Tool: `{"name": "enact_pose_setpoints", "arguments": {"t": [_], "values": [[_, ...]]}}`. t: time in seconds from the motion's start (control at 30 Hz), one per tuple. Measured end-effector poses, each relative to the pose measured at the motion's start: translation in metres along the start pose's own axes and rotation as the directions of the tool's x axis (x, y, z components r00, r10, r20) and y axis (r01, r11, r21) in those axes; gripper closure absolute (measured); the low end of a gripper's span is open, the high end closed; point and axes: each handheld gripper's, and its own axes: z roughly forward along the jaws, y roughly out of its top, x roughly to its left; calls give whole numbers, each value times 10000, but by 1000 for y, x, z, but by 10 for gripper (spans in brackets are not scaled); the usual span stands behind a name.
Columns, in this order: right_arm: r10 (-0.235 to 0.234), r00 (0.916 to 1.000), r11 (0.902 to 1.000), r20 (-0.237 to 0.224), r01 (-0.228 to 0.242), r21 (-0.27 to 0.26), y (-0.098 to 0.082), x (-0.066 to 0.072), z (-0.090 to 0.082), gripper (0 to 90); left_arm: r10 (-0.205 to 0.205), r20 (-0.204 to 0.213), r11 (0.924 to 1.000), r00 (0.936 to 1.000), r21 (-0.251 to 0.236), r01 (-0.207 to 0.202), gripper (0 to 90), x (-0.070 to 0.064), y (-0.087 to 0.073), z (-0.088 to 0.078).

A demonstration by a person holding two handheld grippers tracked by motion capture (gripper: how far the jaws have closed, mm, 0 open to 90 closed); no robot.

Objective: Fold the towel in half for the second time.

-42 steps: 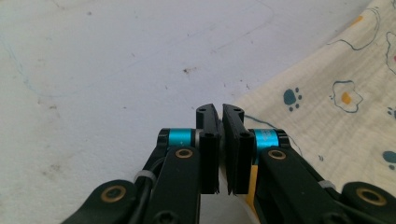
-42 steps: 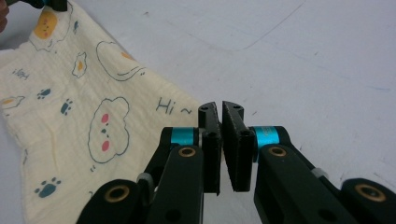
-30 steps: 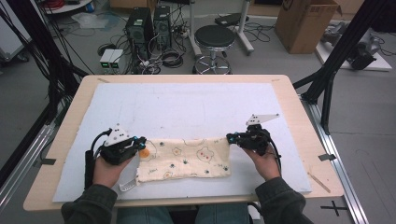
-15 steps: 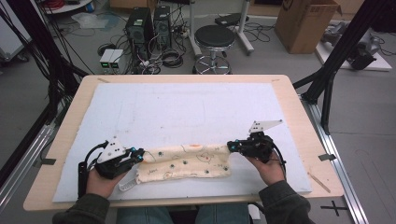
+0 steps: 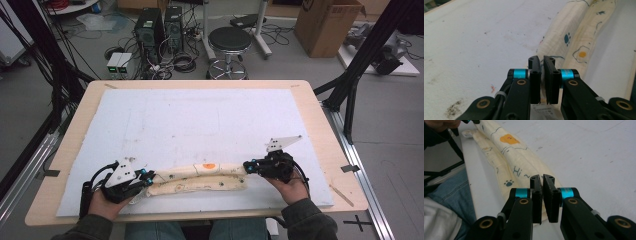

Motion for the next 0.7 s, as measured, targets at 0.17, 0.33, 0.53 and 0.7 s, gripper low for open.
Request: {"name": "enact_pose_setpoints", "arguments": {"t": [0.17,0.33,0.53,0.7], "values": [[-100,9997,9994,-235,107,323,-6,5,1,855,411,78,9991,9991,114,-412,834,-7,-3,-2],[-182,9992,9975,-361,207,679,-12,9,5,855,471,313,9983,9984,320,-481,835,-9,-7,-2],[-210,9991,9939,-381,250,1075,-19,11,8,855,731,399,9956,9965,552,-752,835,-14,-9,-1],[-304,9993,9920,-238,331,1216,-23,12,10,855,877,476,9929,9950,765,-912,836,-17,-11,0]]}}
